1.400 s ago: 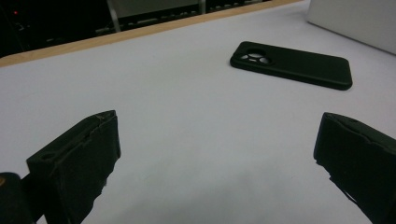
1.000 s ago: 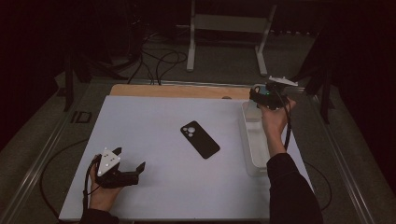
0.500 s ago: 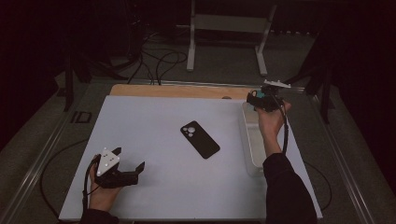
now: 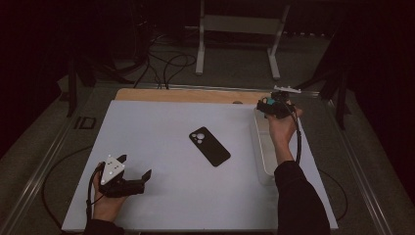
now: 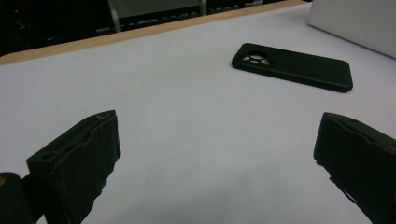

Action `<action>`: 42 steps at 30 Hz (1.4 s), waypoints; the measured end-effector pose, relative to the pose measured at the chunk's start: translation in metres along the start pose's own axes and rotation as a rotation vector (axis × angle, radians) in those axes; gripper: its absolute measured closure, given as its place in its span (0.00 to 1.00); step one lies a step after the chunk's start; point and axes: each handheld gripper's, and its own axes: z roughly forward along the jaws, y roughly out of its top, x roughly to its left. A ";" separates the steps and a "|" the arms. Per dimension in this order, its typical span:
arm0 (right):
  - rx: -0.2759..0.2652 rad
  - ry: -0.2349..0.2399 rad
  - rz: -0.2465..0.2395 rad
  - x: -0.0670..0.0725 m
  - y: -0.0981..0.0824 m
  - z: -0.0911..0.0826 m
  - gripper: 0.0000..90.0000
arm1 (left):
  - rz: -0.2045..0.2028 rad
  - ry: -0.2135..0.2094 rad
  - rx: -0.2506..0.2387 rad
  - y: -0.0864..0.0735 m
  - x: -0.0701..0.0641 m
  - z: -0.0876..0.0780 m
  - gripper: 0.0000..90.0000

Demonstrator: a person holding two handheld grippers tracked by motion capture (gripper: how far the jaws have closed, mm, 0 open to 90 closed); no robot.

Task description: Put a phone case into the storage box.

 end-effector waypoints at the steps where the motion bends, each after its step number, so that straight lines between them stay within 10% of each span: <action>1: 0.002 -0.004 -0.002 0.000 0.000 0.001 0.19 | 0.001 0.000 0.000 0.000 0.000 0.000 0.01; 42: 0.027 -0.012 -0.042 0.003 0.000 0.010 0.10 | -0.006 0.003 0.001 -0.001 0.002 -0.001 0.01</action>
